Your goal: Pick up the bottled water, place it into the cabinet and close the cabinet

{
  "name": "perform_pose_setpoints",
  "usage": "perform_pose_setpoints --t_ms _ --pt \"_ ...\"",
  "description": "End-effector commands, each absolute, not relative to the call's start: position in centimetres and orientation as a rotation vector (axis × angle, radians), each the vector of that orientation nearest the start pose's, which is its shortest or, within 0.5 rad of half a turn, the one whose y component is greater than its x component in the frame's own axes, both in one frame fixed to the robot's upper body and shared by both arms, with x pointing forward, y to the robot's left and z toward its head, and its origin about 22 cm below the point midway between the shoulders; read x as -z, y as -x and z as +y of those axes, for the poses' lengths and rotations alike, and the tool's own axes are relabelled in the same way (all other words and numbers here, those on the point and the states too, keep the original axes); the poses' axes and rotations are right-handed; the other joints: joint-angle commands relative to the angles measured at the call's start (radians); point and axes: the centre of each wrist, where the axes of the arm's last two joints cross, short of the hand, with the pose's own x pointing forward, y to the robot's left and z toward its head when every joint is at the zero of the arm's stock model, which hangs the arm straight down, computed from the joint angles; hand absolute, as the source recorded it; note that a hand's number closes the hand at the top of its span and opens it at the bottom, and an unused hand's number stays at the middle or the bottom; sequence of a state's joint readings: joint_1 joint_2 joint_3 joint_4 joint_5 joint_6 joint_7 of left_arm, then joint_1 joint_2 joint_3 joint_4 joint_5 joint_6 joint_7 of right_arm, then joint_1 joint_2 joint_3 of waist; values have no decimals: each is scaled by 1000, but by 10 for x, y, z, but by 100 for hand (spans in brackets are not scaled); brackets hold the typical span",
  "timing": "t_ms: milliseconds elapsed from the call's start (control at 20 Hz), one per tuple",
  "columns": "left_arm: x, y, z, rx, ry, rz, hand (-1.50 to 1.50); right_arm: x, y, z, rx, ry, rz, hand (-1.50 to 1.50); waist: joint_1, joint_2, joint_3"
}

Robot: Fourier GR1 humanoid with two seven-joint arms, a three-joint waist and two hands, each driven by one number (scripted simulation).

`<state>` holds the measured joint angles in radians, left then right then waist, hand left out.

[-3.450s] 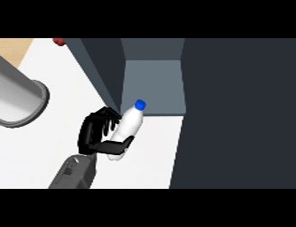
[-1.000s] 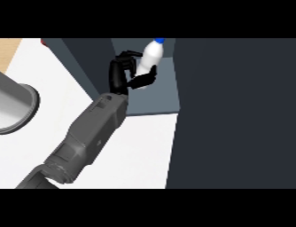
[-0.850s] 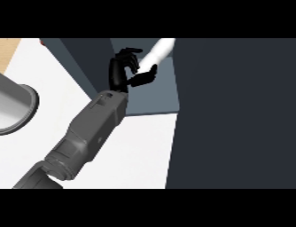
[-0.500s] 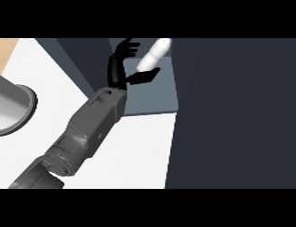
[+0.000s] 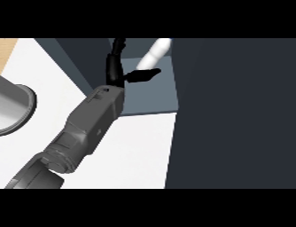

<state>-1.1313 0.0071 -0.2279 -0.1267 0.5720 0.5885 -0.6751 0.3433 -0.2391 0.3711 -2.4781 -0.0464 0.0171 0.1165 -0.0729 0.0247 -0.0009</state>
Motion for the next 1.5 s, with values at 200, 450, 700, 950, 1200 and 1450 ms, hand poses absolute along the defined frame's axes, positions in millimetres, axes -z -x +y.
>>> perform_pose_setpoints --t_ms 200,450,700,950,1200,1450 --pt "-32 -430 96 -7 -255 -1820 -150 -160 -98 -210 -249 -309 -1972 -150 -2 -4 0" --pt "-42 -429 86 -7 43 -1916 -150 -158 -102 -207 -272 -321 -1973 -150 3 -9 0" --pt "-39 -423 82 13 171 -1905 -150 -166 -94 -213 -288 -277 -1992 -150 22 -21 1" --pt "-43 -414 73 -48 260 -1887 -150 -170 -93 -217 -285 -261 -1957 -150 46 -27 1" --pt "-34 -387 68 -61 350 -1871 -150 -173 -92 -207 -252 -264 -1968 -150 81 -36 0" --pt "-20 -356 86 -73 338 -1848 150 -175 -84 -212 -296 -224 -1971 -150 83 -38 1"
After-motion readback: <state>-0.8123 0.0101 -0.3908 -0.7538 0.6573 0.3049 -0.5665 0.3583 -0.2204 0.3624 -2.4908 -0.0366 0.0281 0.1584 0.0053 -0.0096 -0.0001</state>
